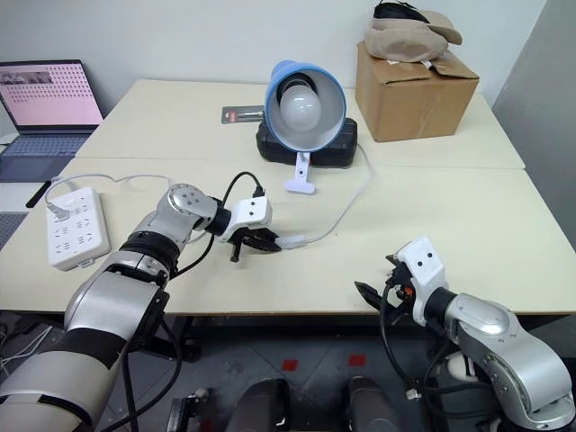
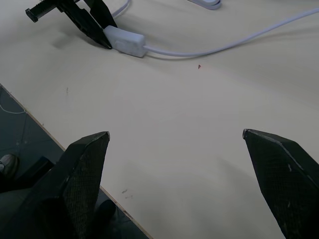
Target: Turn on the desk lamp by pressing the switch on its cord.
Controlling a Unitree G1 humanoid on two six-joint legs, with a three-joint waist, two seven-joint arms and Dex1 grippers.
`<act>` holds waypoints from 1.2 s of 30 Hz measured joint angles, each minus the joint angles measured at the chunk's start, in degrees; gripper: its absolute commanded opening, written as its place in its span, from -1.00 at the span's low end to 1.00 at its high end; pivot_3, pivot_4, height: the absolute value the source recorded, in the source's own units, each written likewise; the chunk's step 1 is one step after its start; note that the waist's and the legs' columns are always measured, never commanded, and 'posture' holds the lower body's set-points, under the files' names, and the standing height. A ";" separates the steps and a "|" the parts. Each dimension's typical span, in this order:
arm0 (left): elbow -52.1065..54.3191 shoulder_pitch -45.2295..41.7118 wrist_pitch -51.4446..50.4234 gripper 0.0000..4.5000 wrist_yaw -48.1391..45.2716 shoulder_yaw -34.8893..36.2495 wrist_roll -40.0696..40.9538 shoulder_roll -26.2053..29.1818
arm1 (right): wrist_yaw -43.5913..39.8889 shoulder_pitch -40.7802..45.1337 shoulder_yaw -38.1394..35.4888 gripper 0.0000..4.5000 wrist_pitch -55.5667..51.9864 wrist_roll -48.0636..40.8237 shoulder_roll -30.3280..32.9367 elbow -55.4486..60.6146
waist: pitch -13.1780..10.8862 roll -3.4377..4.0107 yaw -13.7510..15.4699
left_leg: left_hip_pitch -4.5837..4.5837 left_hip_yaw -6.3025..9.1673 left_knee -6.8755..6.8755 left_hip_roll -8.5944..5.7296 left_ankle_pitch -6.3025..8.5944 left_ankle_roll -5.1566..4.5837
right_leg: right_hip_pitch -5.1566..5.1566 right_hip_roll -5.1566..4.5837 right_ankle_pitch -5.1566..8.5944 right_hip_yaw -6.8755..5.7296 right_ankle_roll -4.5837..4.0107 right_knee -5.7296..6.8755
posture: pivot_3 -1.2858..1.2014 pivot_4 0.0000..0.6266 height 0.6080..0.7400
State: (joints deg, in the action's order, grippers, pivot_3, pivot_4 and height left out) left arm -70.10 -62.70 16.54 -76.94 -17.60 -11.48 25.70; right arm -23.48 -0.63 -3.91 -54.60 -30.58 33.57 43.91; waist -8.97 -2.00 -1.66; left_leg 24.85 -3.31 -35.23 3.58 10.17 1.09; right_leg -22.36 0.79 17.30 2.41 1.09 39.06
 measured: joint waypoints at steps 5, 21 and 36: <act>-1.63 -4.10 -21.16 -0.83 -5.11 6.13 5.77 -3.00 | 1.78 -0.62 -2.37 1.00 -0.16 -2.45 -4.21 0.29 | -0.10 -0.16 -0.01 | 0.21 0.06 -0.30 -0.01 0.00 0.00 | -0.01 0.11 0.00 -0.17 0.00 0.04 | 0.03 -0.52 1.00; 52.91 16.16 -101.60 -0.83 -0.06 22.43 34.30 -5.73 | 23.93 0.28 -12.37 1.00 0.32 -49.10 -31.73 -12.66 | -0.04 0.20 -1.22 | -0.13 0.51 -0.75 0.06 -0.07 -0.09 | 0.17 -0.30 0.01 -0.02 -0.03 0.91 | 0.03 -0.52 1.00; 61.15 22.55 -108.79 -0.83 18.59 27.03 55.50 -5.91 | 24.42 10.16 -4.21 1.00 0.28 -57.98 -23.35 -24.36 | -0.05 0.20 -1.09 | -0.05 0.34 -0.71 0.01 -0.09 -0.14 | 0.07 -0.33 -0.03 0.11 0.04 0.76 | 0.03 -0.52 1.00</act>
State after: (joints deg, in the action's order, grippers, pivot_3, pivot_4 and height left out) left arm -8.95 -40.15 -92.25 -58.35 9.42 44.02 19.79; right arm 0.95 9.54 -8.12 -54.32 -88.57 10.22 19.55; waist -9.03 -1.80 -2.75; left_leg 24.80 -2.97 -35.94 3.59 10.08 0.95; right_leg -22.29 0.46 17.27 2.52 1.13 39.82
